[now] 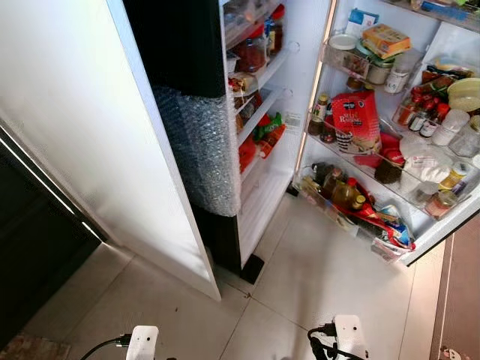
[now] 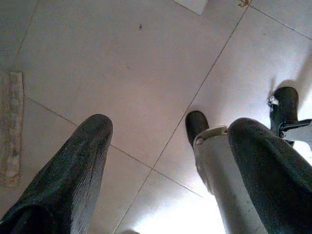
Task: Restocking fridge
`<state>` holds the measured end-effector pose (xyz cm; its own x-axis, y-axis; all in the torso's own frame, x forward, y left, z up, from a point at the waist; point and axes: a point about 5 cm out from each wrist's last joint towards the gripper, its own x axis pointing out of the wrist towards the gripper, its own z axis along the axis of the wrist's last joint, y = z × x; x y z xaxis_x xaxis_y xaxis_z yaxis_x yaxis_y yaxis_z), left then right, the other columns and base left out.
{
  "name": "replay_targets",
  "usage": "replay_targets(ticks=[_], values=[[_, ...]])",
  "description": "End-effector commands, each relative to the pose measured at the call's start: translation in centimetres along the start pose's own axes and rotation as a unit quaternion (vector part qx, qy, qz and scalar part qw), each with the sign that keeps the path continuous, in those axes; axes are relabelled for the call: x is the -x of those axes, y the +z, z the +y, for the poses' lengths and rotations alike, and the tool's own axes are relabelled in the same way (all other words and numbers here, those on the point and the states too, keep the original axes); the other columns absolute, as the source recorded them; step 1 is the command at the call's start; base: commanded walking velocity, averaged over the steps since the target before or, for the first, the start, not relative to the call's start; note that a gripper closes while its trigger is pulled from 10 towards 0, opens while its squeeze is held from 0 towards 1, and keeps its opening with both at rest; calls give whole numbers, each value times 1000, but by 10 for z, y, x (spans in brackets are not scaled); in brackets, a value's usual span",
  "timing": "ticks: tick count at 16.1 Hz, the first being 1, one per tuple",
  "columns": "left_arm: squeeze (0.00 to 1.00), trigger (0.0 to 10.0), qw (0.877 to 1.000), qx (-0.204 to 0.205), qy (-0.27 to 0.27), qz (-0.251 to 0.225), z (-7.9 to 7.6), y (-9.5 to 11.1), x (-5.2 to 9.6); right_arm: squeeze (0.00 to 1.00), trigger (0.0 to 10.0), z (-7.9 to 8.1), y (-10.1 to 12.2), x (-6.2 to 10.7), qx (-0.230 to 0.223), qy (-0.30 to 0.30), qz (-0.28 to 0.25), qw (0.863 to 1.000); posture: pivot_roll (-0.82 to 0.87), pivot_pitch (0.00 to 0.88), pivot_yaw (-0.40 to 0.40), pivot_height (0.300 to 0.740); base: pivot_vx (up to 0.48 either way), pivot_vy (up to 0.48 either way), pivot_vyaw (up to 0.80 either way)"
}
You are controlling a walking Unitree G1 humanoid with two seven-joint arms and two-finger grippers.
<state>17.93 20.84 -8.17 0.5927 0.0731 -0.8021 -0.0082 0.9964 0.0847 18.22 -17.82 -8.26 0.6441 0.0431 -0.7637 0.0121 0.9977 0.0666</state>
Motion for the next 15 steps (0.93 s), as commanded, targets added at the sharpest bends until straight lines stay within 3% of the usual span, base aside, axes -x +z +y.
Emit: replay_targets(ticks=[1, 15], values=[[0, 10000, 1000, -6, -2, 21, -1, -10, 2, 0, 10000, -1, -4, 1, -1, -2, 4, 1000, -82, 127, 50, 740, 0, -304, 0], [0, 10000, 999, -27, -9, 17, -13, -4, -1, 0, 10000, -2, -2, 1, -2, -5, 4, 1000, -87, 140, 50, 740, 0, -288, 0]])
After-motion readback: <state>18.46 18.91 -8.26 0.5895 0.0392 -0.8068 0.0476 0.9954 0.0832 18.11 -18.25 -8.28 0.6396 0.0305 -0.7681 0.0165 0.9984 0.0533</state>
